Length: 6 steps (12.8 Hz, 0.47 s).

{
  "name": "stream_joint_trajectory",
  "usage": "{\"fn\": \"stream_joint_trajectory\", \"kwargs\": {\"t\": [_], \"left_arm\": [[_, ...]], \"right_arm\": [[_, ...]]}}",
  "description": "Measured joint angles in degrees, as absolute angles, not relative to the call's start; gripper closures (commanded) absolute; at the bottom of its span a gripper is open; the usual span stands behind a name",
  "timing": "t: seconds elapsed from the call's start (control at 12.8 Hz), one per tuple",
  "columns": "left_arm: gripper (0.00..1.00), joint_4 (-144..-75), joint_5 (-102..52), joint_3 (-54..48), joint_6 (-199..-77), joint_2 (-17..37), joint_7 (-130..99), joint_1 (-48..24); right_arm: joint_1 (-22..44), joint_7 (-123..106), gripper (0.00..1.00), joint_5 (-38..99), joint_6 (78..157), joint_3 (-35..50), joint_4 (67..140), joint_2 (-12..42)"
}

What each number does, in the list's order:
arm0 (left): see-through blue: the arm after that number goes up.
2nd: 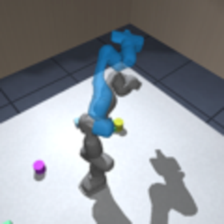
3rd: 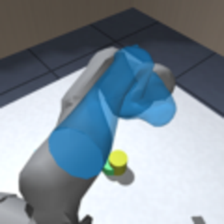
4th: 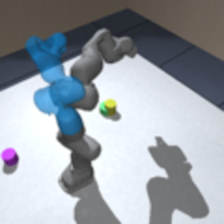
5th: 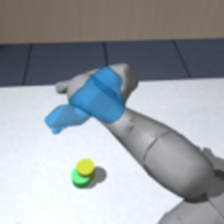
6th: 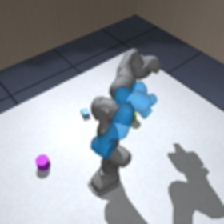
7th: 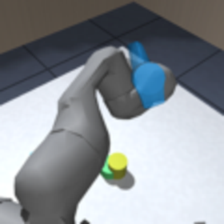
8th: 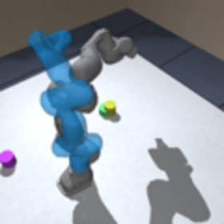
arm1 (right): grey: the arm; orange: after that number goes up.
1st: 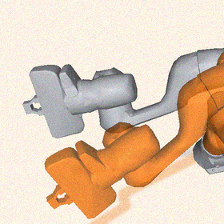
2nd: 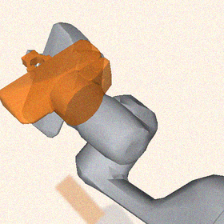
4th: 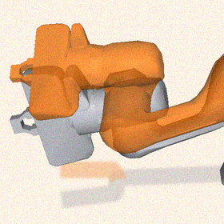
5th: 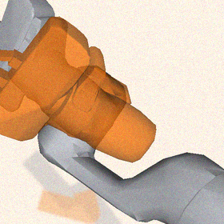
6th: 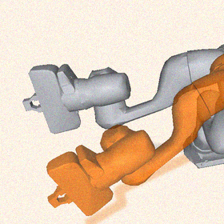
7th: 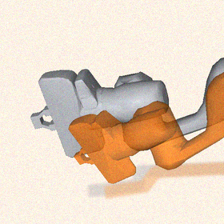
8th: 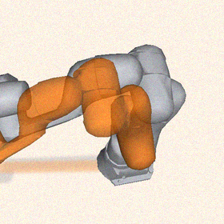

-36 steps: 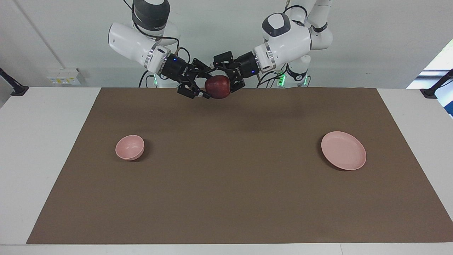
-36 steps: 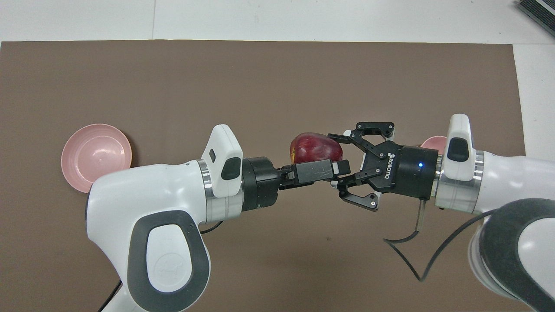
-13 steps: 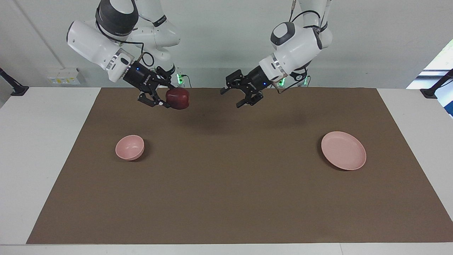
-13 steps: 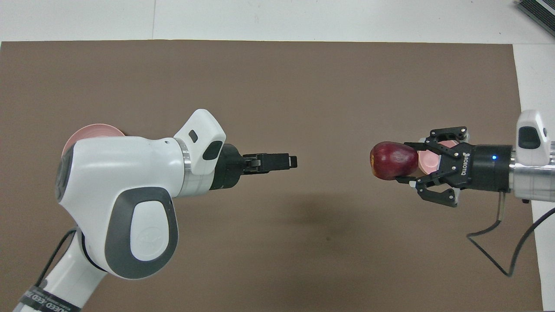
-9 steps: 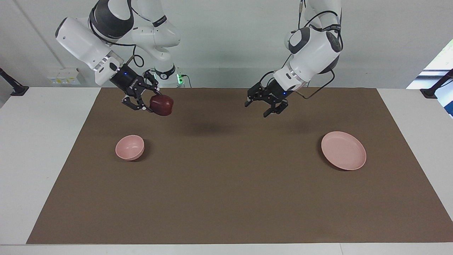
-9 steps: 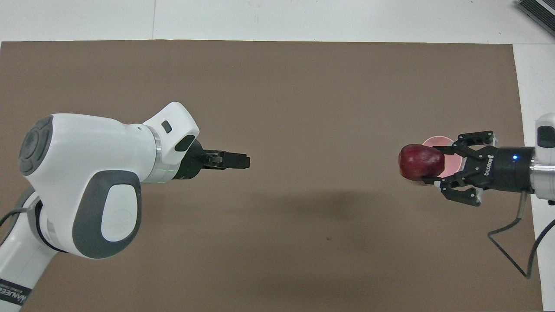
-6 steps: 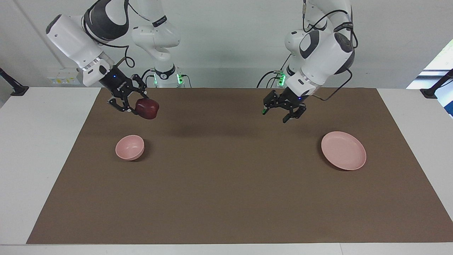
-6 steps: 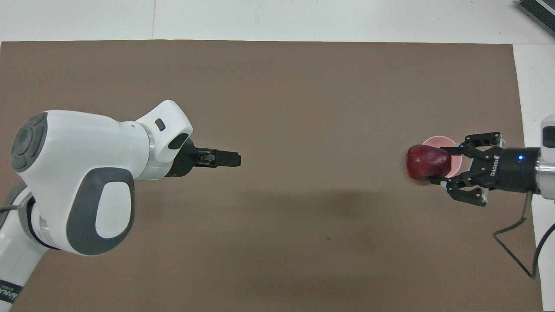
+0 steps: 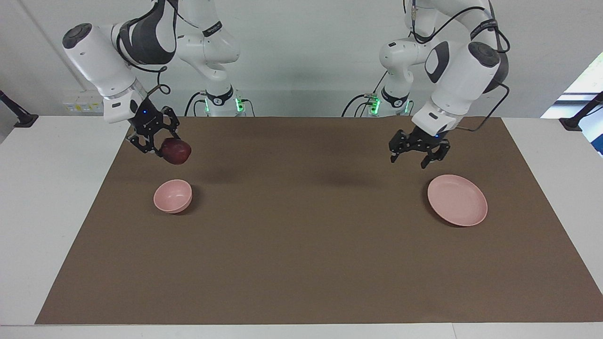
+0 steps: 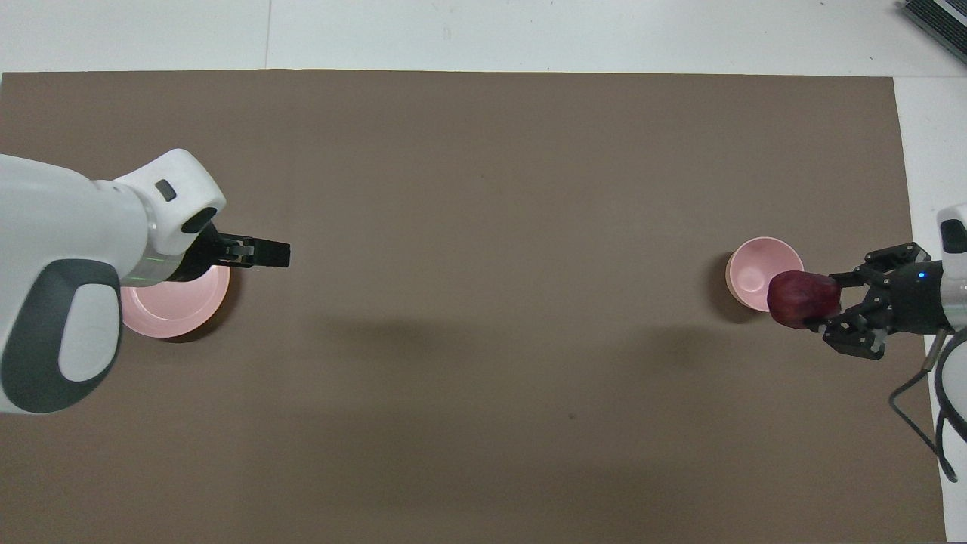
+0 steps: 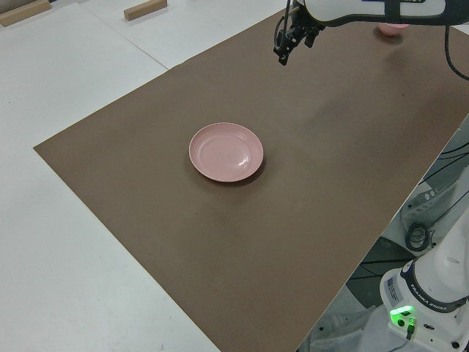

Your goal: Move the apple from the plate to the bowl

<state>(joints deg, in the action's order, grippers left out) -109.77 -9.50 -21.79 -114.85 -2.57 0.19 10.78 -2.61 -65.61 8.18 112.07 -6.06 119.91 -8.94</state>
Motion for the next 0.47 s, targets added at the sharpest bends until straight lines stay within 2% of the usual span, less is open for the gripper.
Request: {"fn": "stream_joint_trajectory", "kwargs": {"t": [0.16,0.47], "left_arm": [[0.00,-105.89,-6.53,-12.83,-111.45,-2.75,0.46,4.77],[0.00,-95.41,-3.13,-2.01,-102.07,-3.12,1.44,-4.33]], "right_arm": [[-2.61,-64.89,0.80,3.91,112.07,-6.07,117.89,-6.38],[-2.21,-62.26,0.81,-2.33,113.33,-5.74,114.43,-0.81]]}}
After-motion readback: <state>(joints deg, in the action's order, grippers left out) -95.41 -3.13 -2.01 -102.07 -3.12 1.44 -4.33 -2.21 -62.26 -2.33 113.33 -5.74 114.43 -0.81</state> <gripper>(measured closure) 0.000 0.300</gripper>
